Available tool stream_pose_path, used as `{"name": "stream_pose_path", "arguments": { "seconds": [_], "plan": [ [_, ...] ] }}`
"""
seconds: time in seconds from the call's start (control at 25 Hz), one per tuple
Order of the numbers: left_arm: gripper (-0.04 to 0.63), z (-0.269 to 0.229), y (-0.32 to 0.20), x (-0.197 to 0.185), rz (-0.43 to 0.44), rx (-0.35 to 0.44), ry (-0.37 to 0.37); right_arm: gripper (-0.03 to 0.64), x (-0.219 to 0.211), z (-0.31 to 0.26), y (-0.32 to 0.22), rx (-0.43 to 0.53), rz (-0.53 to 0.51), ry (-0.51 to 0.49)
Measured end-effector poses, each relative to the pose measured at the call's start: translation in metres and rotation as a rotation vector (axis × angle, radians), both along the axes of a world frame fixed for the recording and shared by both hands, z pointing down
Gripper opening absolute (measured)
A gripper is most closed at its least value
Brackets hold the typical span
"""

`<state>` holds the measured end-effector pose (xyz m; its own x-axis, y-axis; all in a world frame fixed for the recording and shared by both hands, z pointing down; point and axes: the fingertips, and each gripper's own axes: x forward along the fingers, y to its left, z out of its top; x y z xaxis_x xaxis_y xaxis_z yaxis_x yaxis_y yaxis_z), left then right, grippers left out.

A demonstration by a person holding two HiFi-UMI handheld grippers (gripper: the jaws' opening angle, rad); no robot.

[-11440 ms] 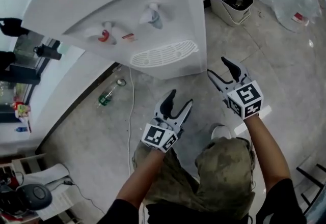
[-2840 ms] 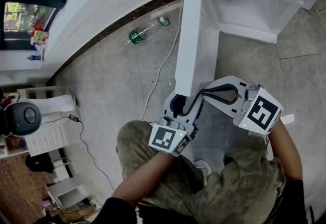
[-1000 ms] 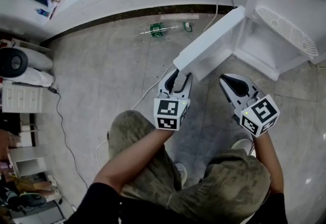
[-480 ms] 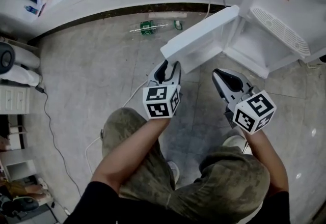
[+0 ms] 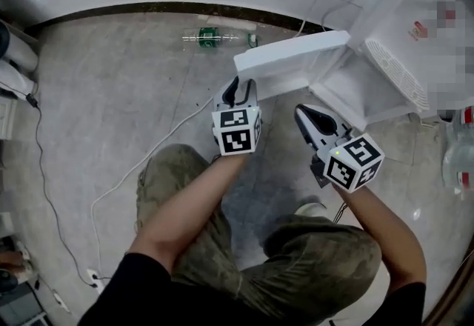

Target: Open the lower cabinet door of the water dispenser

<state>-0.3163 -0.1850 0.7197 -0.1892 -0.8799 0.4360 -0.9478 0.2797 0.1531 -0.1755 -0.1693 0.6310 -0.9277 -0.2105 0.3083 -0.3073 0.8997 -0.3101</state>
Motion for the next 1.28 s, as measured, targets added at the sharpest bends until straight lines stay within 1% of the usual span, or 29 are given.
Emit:
{"name": "stream_pose_path", "arguments": {
  "seconds": [0.04, 0.08, 0.16, 0.32, 0.44, 0.52, 0.68, 0.8, 0.88, 1.0, 1.16, 1.28],
  "plan": [
    [0.127, 0.0, -0.002, -0.001, -0.002, 0.007, -0.002, 0.0, 0.0, 0.0, -0.008, -0.057, 0.034, -0.005],
    [0.126, 0.0, -0.003, -0.002, -0.002, 0.013, -0.006, 0.0, -0.001, 0.001, -0.016, -0.095, 0.064, -0.004],
    [0.125, 0.002, -0.005, -0.004, -0.006, 0.021, -0.01, 0.0, -0.002, 0.005, -0.023, -0.109, 0.099, 0.022],
    [0.114, -0.001, -0.011, -0.009, -0.025, 0.01, -0.016, 0.0, -0.001, 0.017, -0.021, -0.077, 0.089, 0.089],
    [0.113, -0.001, -0.017, -0.013, -0.033, 0.014, -0.02, 0.0, 0.009, 0.024, -0.027, -0.063, 0.135, 0.114],
    [0.112, 0.0, -0.02, -0.017, -0.038, 0.032, -0.02, 0.0, 0.014, 0.024, -0.031, -0.052, 0.172, 0.108],
    [0.112, 0.001, -0.028, -0.023, -0.042, 0.098, -0.023, 0.0, 0.023, 0.019, -0.032, -0.012, 0.218, 0.099],
    [0.112, 0.0, -0.032, -0.028, -0.049, 0.131, -0.029, 0.0, 0.028, 0.009, -0.042, 0.019, 0.253, 0.077],
    [0.11, 0.0, -0.034, -0.032, -0.045, 0.146, -0.037, 0.0, 0.032, 0.002, -0.048, 0.048, 0.273, 0.062],
    [0.109, 0.001, -0.039, -0.035, -0.045, 0.168, -0.055, 0.0, 0.039, 0.0, -0.055, 0.056, 0.304, 0.054],
    [0.109, 0.0, -0.048, -0.042, -0.051, 0.188, -0.084, 0.0, 0.04, 0.001, -0.064, 0.103, 0.315, 0.057],
    [0.109, -0.001, -0.052, -0.044, -0.033, 0.194, -0.116, 0.0, 0.044, 0.007, -0.069, 0.104, 0.342, 0.059]
  ]
}}
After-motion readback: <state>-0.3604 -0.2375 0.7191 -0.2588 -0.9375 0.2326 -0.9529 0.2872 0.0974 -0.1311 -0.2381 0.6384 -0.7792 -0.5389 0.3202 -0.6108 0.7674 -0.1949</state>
